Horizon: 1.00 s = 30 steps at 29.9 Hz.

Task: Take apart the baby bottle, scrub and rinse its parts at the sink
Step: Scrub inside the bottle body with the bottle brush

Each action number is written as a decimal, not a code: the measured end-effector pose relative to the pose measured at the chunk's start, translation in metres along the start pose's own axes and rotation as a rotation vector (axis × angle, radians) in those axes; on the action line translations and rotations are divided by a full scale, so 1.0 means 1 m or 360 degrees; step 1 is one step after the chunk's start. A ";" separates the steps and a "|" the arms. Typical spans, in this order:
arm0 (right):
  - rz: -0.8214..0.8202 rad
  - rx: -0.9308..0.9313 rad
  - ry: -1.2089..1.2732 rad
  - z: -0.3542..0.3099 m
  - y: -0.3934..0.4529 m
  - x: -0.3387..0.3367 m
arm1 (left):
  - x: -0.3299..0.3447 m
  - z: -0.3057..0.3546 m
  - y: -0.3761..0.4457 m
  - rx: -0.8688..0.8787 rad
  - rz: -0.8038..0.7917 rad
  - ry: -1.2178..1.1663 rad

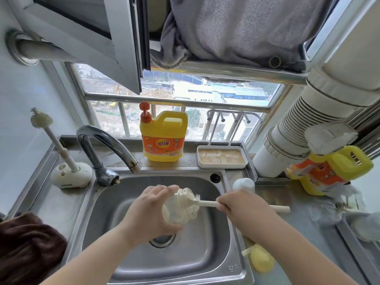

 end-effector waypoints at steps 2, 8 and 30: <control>0.0109 -0.0009 -0.0003 -0.013 0.007 0.008 | 0.002 0.008 0.002 0.0045 -0.0030 0.0040; 0.0231 0.0207 0.0250 -0.006 0.007 0.000 | -0.011 0.000 0.010 -0.0037 0.0031 0.0120; -0.0104 0.0155 0.0284 -0.020 0.024 0.024 | 0.010 -0.007 0.007 0.0122 -0.0114 0.0142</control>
Point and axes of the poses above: each hand's wrist, its own y-axis towards the middle knuckle, its own x-axis out of the palm, z = x × y, the point moved 1 cm from there along y, towards the middle knuckle, and after that the axes turned 5 degrees about z, right-handed, at the moved point
